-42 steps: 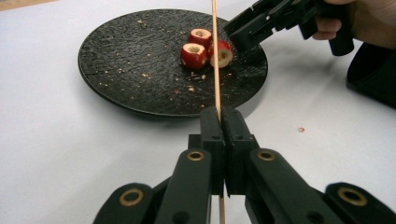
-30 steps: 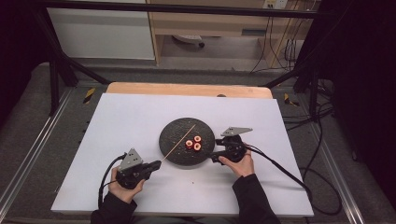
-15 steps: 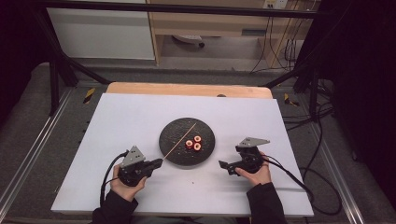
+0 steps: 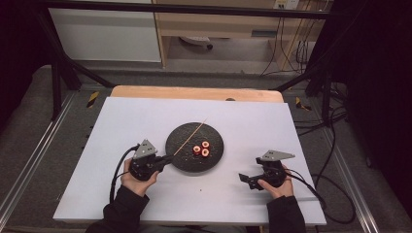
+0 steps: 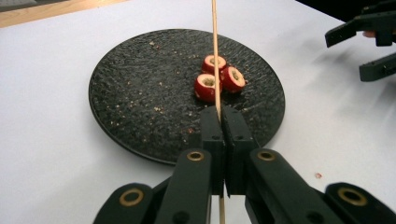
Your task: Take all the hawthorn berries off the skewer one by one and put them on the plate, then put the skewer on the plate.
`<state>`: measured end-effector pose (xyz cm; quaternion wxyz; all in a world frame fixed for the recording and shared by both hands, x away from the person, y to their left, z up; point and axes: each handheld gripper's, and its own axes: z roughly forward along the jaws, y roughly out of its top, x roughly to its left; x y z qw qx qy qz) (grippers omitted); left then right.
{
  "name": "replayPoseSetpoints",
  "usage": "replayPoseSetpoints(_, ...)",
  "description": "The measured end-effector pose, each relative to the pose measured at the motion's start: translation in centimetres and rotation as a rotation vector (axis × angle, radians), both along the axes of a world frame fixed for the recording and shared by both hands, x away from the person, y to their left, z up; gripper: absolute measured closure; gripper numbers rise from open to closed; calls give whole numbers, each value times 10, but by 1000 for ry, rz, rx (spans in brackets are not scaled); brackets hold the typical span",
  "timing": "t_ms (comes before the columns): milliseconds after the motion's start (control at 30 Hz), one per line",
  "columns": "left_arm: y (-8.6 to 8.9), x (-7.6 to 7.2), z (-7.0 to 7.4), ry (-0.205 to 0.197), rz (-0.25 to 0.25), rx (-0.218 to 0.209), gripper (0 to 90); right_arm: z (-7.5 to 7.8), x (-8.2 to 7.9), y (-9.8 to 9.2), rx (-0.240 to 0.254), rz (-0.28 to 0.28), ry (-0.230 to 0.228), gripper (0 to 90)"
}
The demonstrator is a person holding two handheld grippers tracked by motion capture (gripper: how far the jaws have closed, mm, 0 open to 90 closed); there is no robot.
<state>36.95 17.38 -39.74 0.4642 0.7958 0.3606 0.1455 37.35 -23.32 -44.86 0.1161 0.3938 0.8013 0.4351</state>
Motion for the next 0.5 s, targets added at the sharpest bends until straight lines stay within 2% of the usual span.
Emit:
replayPoseSetpoints(100,-4,7,0,10,8,5,881,-1,-2,-2,-16,-1,-7,9)
replayPoseSetpoints(500,-18,29,-6,45,42,20,881,-2,-5,-7,-7,-3,-8,11)
